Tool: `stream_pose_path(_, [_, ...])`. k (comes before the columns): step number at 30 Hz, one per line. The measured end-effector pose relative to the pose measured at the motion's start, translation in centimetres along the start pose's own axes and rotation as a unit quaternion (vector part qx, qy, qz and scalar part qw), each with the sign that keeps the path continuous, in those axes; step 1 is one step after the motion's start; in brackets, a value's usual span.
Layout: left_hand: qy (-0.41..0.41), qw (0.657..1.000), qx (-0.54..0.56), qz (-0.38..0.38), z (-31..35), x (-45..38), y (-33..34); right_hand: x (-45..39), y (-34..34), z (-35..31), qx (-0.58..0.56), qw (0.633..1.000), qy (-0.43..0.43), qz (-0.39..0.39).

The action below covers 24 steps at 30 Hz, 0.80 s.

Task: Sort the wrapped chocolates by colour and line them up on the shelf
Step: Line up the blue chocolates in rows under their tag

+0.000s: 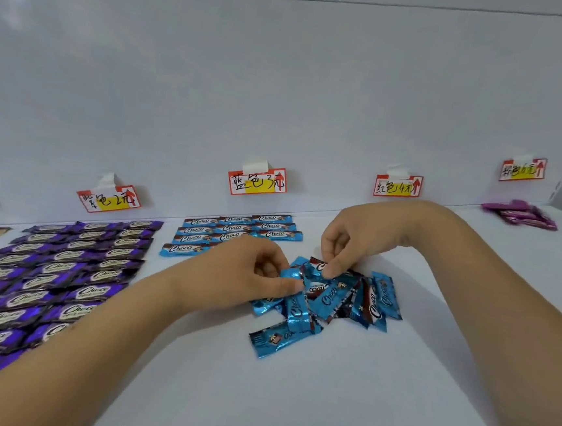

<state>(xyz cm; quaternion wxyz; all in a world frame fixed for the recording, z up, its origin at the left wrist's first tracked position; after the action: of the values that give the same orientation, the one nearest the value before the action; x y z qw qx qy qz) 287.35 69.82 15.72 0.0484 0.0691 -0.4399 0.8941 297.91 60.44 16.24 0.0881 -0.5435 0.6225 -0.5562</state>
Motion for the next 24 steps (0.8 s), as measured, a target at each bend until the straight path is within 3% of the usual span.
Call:
stream_pose_path(4, [0.011,0.997,0.073,-0.029,-0.6,0.9,0.3,0.0,-0.3,-0.2,-0.048,0.999,-0.02,0.012])
stream_pose_path(9, [0.003,0.988,0.151,0.025,-1.4,0.8,-0.6,-0.3,-1.7,-0.4,-0.139,0.985,-0.038,0.09])
stream_pose_path(13, [0.009,0.976,0.195,0.098,-1.5,1.2,-2.2,-0.5,-2.7,-0.2,-0.245,0.955,-0.048,0.162])
stream_pose_path(19, [0.0,0.919,0.358,0.162,-3.0,1.8,-4.1,-0.1,-4.7,-0.7,-0.17,0.945,-0.093,0.262])
stream_pose_path(24, [-0.008,0.941,0.283,0.184,-3.3,1.6,-4.6,0.3,-4.9,-1.2,-0.134,0.945,-0.113,0.275])
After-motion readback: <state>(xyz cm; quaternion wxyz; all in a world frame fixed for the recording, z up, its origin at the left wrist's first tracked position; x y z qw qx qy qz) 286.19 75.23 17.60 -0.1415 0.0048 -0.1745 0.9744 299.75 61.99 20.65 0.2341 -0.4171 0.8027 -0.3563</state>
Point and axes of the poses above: each hand's wrist, its own x-axis away from the middle knuckle, its own y-axis out of the palm, z = x × y, the point moved 9 cm from there along -x, towards the middle knuckle, and after that the axes turned 7 degrees about -z, right-handed, at the moved point
